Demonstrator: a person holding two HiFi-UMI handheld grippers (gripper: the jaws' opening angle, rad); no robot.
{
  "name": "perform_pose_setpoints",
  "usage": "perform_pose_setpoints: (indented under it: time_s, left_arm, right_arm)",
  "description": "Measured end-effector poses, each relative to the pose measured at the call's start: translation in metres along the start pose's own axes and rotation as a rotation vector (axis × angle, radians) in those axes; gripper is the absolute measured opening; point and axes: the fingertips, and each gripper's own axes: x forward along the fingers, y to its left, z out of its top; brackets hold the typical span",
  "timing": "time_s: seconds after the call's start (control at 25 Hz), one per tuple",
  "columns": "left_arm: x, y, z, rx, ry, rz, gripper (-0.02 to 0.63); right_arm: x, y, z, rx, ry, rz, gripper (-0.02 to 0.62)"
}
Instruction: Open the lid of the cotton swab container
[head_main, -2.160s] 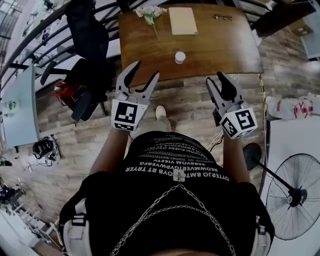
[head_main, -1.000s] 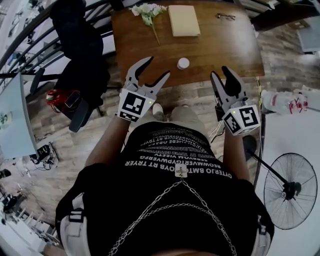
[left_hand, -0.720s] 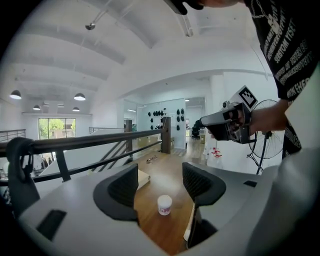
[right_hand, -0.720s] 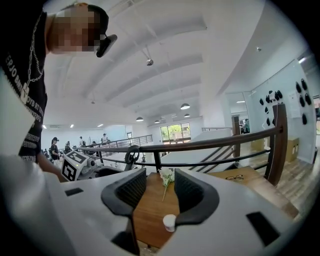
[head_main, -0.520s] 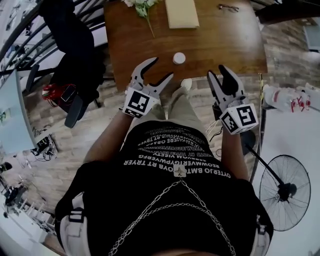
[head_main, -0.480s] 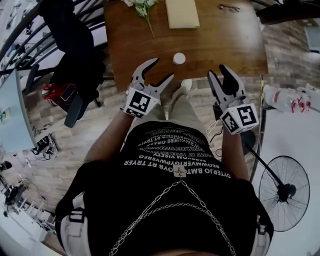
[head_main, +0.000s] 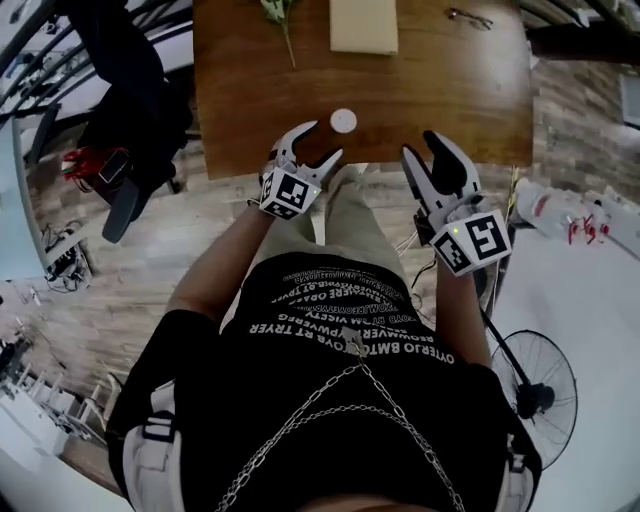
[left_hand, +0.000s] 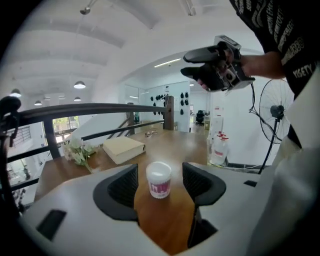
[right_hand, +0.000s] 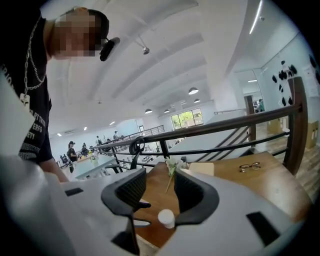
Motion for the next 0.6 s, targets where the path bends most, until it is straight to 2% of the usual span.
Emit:
perform_pose_setpoints:
  time_s: [0.28, 0.48, 0.6]
  left_arm:
    - [0.040, 0.000, -0.054, -0.037, 0.086, -0.020, 0.291]
    - [0.060, 0.003, -0.065, -0.030, 0.102, -0.005, 0.291]
    - [0.070, 0.004, -0.066, 0.003, 0.106, -0.017, 0.295]
  right_arm:
    - [0.017, -0.010, -0.018, 0.065, 0.037, 0.064, 0.161]
    - [0.013, -0.024, -0.026, 0.093, 0.061, 0.065, 0.161]
    - [0.012, -0.028, -0.031, 0.102, 0.072, 0.062, 0.161]
